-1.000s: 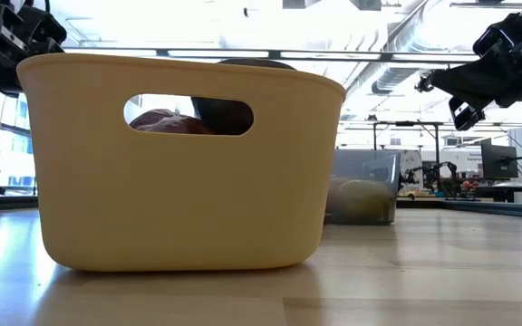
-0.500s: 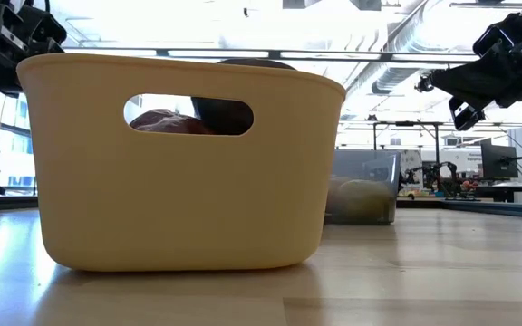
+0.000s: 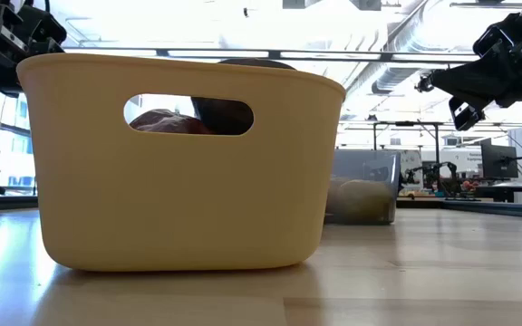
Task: Sort produce into baskets
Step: Return to Home Position
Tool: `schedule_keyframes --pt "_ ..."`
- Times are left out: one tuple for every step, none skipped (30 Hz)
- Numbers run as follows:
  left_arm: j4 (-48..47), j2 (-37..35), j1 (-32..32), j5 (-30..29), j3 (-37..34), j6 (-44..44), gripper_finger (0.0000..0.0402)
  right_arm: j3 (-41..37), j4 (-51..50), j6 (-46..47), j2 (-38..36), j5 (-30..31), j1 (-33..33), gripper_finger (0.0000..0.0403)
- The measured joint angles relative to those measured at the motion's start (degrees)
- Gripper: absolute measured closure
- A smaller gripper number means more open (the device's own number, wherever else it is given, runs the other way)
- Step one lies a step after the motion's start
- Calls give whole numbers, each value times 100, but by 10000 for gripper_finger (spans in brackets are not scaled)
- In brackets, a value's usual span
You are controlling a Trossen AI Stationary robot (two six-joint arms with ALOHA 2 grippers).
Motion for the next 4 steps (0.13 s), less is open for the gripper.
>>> schedule_keyframes --pt "1 0 -2 -2 0 0 401 0 0 1 0 -1 0 402" --pt "0 0 0 -2 0 0 401 1 0 1 2 0 0 402" --pt "2 0 0 -2 0 0 401 -1 0 1 2 0 0 402" --pt "0 0 -2 -2 0 0 402 1 0 1 0 0 0 402"
